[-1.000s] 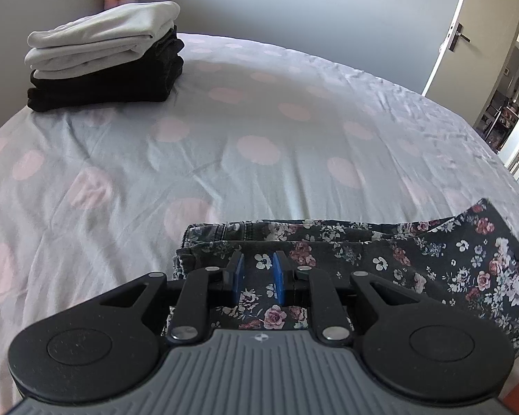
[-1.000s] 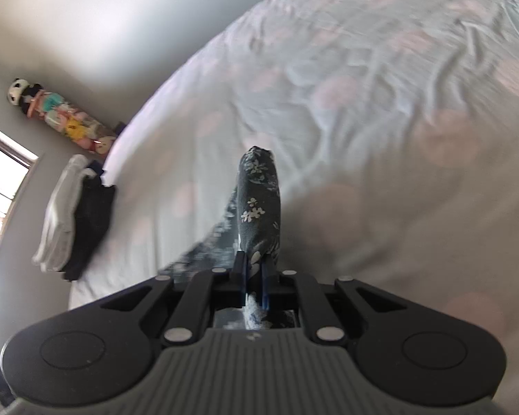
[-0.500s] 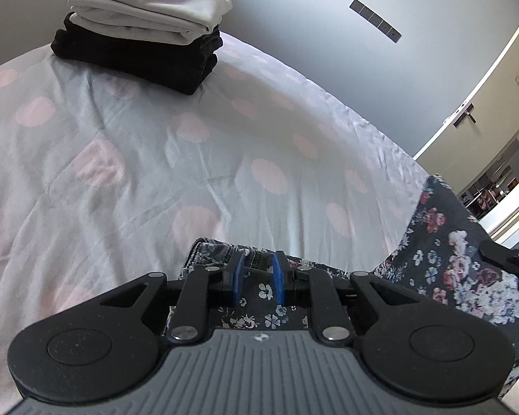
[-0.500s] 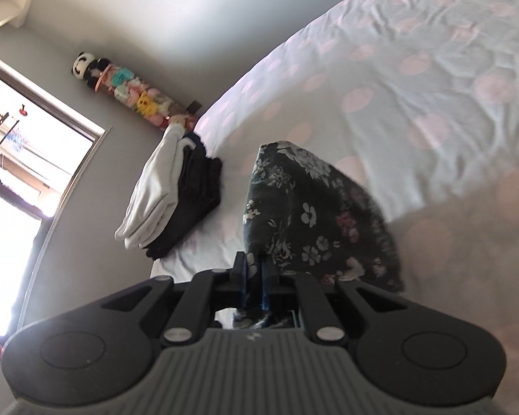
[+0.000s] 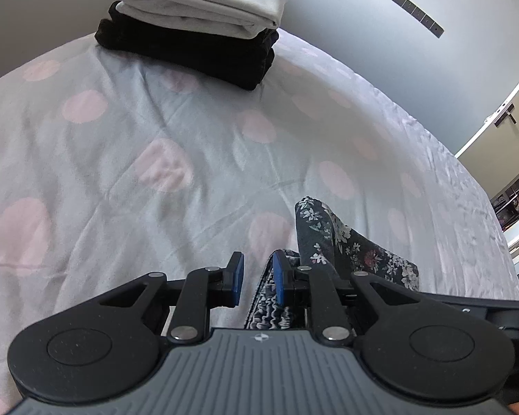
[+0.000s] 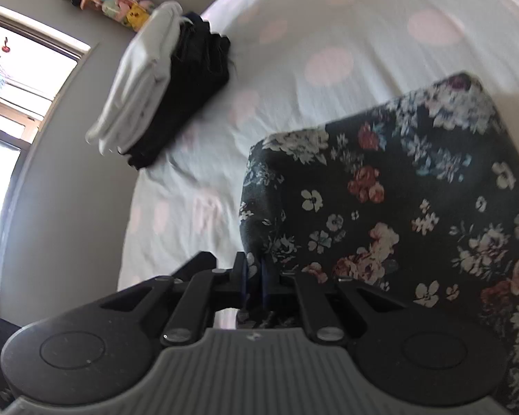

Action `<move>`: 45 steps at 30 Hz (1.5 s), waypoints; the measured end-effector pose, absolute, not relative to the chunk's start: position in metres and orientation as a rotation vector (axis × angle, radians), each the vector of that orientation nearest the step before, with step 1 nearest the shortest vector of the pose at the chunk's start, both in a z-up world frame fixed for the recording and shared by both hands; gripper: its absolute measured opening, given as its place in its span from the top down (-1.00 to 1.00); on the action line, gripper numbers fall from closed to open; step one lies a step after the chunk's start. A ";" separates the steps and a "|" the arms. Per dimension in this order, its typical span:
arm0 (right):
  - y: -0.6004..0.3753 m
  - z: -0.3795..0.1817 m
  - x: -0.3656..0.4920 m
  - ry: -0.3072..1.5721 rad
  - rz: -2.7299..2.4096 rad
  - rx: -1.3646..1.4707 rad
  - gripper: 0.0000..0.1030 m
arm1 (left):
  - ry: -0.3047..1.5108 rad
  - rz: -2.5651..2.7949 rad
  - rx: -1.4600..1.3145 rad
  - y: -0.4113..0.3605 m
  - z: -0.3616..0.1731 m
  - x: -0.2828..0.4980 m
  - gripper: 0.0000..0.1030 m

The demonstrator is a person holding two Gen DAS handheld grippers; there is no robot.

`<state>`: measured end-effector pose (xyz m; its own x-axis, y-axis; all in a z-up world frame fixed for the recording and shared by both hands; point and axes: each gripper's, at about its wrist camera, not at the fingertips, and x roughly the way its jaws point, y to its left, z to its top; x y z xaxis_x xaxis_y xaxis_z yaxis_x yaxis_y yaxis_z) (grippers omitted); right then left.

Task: Fold clothes

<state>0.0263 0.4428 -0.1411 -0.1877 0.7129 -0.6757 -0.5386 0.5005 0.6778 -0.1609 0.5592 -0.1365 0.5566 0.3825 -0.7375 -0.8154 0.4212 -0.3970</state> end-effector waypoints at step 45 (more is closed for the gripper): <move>0.261 -0.177 0.019 1.074 1.216 -0.245 0.41 | 0.805 0.844 -0.745 0.494 -0.135 -0.169 0.33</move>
<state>0.0194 0.2606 -0.1774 -0.0458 0.6347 -0.7714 -0.8441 0.3884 0.3696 -0.1692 0.4942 -0.1352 0.4216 0.3445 -0.8388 -0.8541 0.4615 -0.2398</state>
